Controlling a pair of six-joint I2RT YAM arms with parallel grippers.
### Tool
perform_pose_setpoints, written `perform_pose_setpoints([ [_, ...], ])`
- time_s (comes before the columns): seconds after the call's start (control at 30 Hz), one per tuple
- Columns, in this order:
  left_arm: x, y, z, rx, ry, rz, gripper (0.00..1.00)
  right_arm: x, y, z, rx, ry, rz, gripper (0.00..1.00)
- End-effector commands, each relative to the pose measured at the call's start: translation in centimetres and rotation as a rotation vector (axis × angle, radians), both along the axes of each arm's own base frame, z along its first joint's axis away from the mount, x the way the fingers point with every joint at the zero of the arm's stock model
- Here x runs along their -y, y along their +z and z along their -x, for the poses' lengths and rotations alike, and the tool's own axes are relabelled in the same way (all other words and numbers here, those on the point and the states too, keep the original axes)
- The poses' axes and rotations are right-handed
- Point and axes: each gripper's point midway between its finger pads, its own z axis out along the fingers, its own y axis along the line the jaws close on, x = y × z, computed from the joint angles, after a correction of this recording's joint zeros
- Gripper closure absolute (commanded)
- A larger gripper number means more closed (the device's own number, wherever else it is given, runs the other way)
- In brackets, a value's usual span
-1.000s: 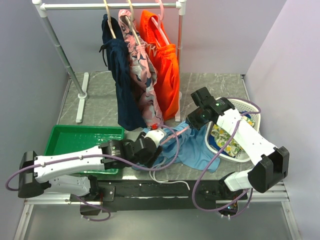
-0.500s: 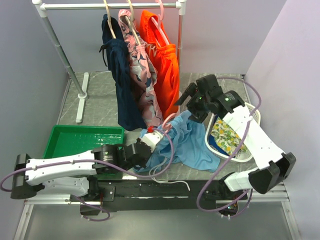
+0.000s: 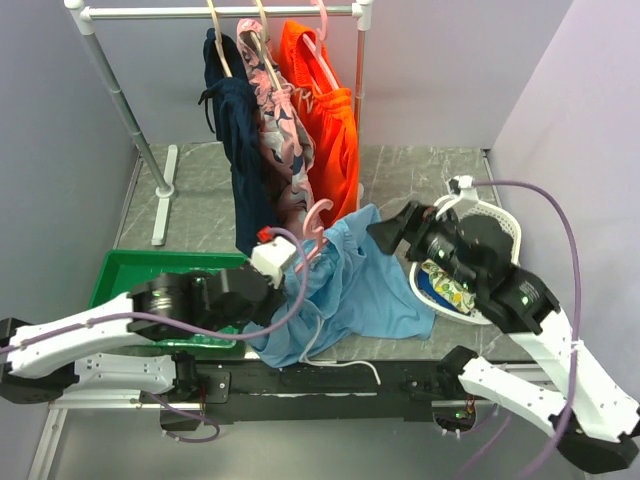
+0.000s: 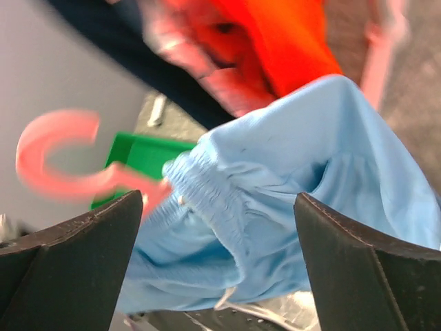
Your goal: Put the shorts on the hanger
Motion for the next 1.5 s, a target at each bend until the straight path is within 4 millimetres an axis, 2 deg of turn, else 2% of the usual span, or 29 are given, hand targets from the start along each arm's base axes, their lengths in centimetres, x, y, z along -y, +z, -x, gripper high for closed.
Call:
perform_pose_setpoints([
  [0.0,-1.0,5.3,0.6,-0.001,0.001,0.119,0.99,-1.4,0.8,-0.2,0.194,0.026,0.101,0.06],
  [0.03,-1.2,5.6,0.6,0.001,-0.001,0.115,0.99,-2.9,0.4,0.8,0.201,0.074,0.114,0.10],
  [0.1,-2.0,6.5,0.6,0.008,0.011,0.118,0.99,-3.3,-0.2,0.6,0.215,0.048,0.157,0.17],
  [0.13,-2.2,6.8,0.6,0.012,0.011,0.120,0.99,-4.2,-0.2,1.4,0.226,0.075,0.166,0.17],
  [0.3,-3.3,7.5,0.5,0.023,0.032,0.121,0.99,-6.9,-0.8,1.5,0.232,0.108,0.265,0.34],
  [0.67,-3.9,8.5,0.7,0.033,0.025,0.144,0.99,-10.3,-1.6,2.5,0.243,0.160,0.309,0.36],
  [0.83,-4.2,8.7,0.7,0.034,0.025,0.150,0.99,-10.7,-2.2,3.4,0.235,0.158,0.310,0.36],
  [1.0,-3.8,8.6,1.3,0.019,-0.017,0.153,0.99,-10.4,-2.4,3.0,0.228,0.118,0.296,0.37],
  [1.03,-3.9,8.6,1.4,0.023,-0.023,0.159,0.99,-10.3,-1.6,2.5,0.238,0.097,0.291,0.40],
  [1.07,-3.9,8.8,1.5,0.024,-0.028,0.165,0.99,-10.6,-1.8,2.2,0.231,0.092,0.315,0.50],
  [1.1,-3.9,8.9,1.5,0.033,-0.039,0.164,0.99,-10.8,-1.5,1.9,0.229,0.086,0.323,0.56],
  [1.13,-3.9,9.1,1.8,0.033,-0.061,0.177,0.99,-10.5,-0.2,1.5,0.235,0.064,0.326,0.61],
  [1.17,-4.0,9.4,1.9,0.038,-0.070,0.191,0.99,-10.7,-0.3,1.1,0.229,0.053,0.349,0.71],
  [1.2,-3.9,9.7,2.0,0.051,-0.086,0.206,0.99,-10.6,0.1,0.8,0.226,0.042,0.355,0.76],
  [1.23,-4.1,9.9,2.3,0.055,-0.102,0.223,0.99,-10.4,1.2,0.6,0.229,0.034,0.353,0.83],
  [1.27,-4.2,10.2,2.3,0.061,-0.102,0.233,0.99,-10.0,1.6,0.1,0.227,0.016,0.356,0.93],
  [1.3,-4.5,10.1,2.2,0.064,-0.098,0.227,0.99,-9.6,2.1,-0.2,0.225,0.000,0.349,0.99],
  [1.47,-5.1,8.7,1.6,0.071,-0.066,0.157,0.99,-6.8,7.1,-1.1,0.251,-0.047,0.247,1.00],
])
